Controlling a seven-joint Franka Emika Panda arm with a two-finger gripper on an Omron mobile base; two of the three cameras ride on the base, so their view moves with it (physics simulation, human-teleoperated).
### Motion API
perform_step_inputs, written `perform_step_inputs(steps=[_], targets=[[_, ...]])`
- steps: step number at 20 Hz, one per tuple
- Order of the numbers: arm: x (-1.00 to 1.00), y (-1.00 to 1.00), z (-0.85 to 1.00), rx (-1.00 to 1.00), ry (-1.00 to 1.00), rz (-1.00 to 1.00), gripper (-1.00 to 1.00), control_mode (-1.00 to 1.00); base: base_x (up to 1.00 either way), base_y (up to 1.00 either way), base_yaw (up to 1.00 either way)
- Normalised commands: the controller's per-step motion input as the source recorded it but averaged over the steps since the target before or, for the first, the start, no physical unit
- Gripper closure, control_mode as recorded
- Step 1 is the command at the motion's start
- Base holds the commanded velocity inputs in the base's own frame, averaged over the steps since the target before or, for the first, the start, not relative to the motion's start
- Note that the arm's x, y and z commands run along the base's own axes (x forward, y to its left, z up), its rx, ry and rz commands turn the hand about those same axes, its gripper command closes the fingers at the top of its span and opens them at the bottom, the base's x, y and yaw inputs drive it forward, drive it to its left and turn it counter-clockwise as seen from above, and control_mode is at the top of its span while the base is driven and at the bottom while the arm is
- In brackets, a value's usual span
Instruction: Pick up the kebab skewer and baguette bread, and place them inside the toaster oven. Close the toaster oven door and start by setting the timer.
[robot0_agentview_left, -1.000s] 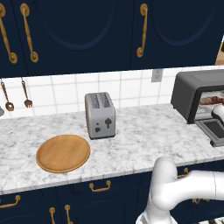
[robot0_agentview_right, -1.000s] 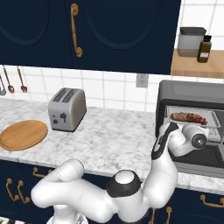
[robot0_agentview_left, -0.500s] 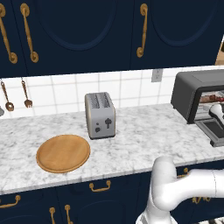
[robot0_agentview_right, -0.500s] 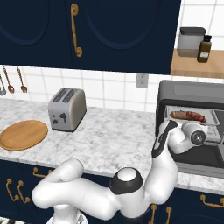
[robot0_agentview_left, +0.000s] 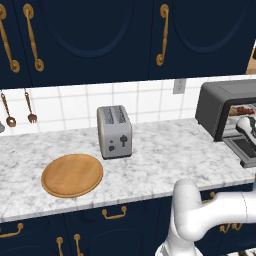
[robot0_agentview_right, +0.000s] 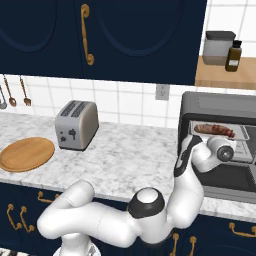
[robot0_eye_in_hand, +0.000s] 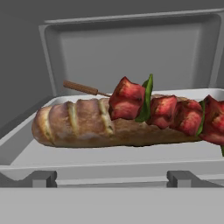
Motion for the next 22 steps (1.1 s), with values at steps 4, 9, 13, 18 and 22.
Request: perform_step_inputs(steps=[4,9,13,18,22], targets=[[0.17,0.00,0.00,0.00,0.00,0.00,-1.00,-1.00,0.00,0.00,0.00],[0.04,0.00,0.00,0.00,0.01,0.00,-1.00,-1.00,0.00,0.00,0.00],[-0.25,0.00,0.00,0.00,0.00,0.00,-1.00,-1.00,0.00,0.00,0.00],[-0.83,-0.07,0.01,0.00,0.00,0.00,-1.00,-1.00,0.00,0.00,0.00],[-0.90,-0.15,0.06,0.00,0.00,0.00,-1.00,-1.00,0.00,0.00,0.00]])
